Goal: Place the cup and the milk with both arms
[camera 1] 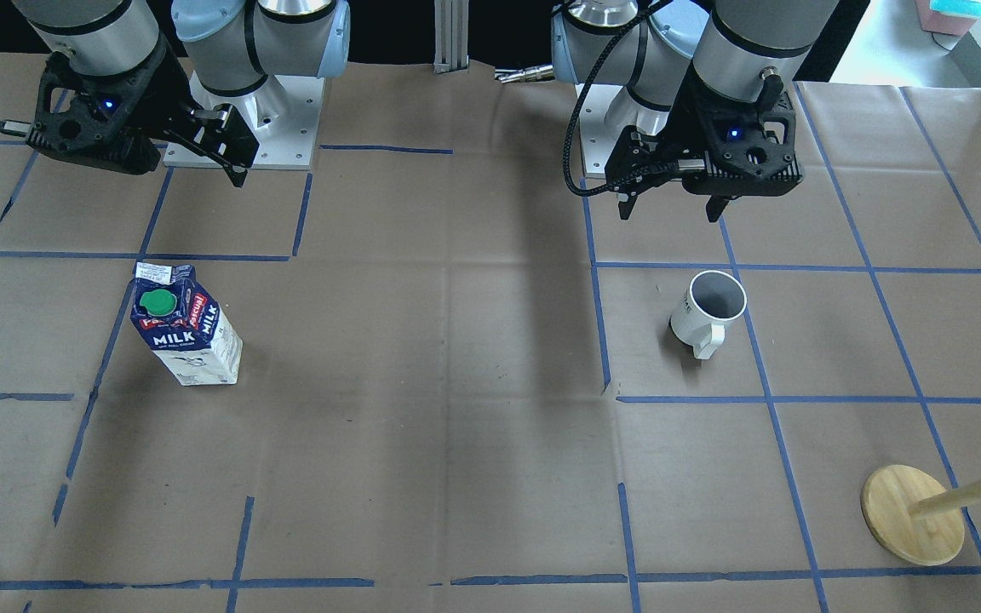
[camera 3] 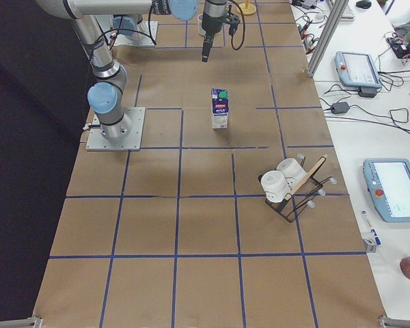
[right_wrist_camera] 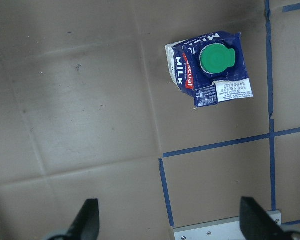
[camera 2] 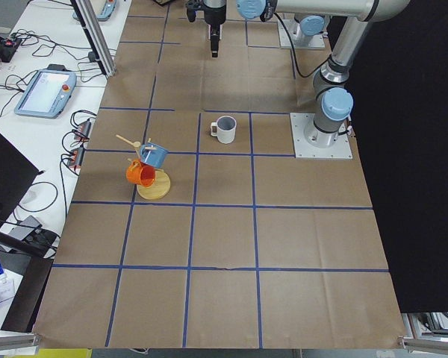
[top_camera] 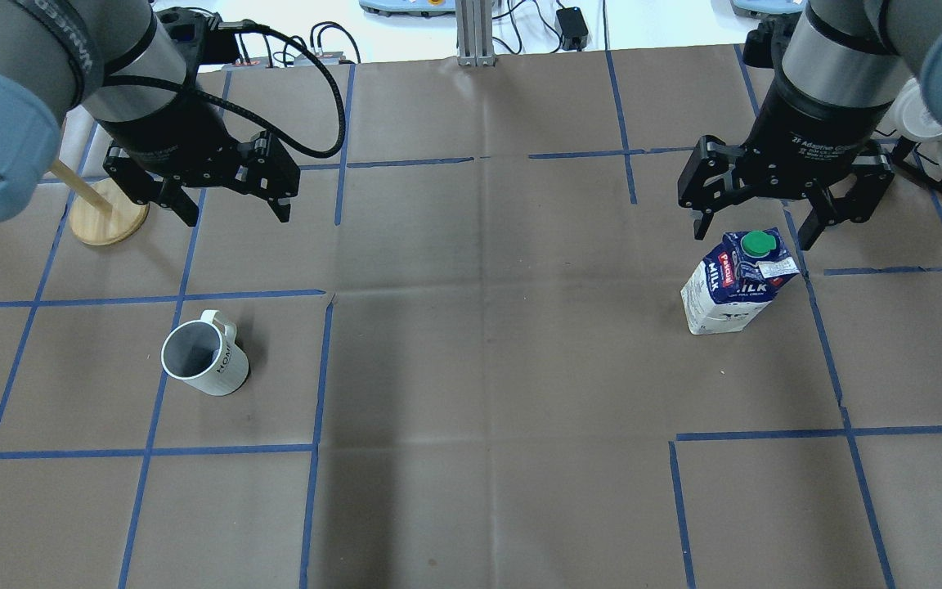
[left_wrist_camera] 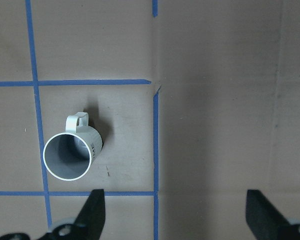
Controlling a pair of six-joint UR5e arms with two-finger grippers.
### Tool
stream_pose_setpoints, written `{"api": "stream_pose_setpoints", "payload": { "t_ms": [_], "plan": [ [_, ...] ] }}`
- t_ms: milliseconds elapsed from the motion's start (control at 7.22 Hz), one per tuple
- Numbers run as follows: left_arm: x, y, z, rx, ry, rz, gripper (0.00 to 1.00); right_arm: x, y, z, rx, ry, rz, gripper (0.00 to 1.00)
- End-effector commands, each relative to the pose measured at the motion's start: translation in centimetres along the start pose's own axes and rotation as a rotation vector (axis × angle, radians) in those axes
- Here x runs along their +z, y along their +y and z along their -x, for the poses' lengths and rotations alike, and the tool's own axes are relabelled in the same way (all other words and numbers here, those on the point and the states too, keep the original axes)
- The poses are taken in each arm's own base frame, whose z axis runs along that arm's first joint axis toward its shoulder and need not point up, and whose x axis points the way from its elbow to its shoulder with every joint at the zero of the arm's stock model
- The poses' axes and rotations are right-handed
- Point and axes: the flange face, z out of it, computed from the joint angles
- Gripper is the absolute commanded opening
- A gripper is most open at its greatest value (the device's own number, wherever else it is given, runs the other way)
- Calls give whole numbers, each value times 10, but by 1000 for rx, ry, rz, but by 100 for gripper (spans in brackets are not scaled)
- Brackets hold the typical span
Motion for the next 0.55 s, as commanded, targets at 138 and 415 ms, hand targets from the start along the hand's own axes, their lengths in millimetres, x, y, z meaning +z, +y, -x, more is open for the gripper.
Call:
{"api": "stream_pose_setpoints", "payload": {
  "t_ms": [138,415],
  "plan": [
    [4,1,3,19,2,3,100,0,-1,0,-2,-1,-6,100],
    [28,7,9,156,4,52,100,0,-1,0,-4,-1,-6,100]
  ]
}}
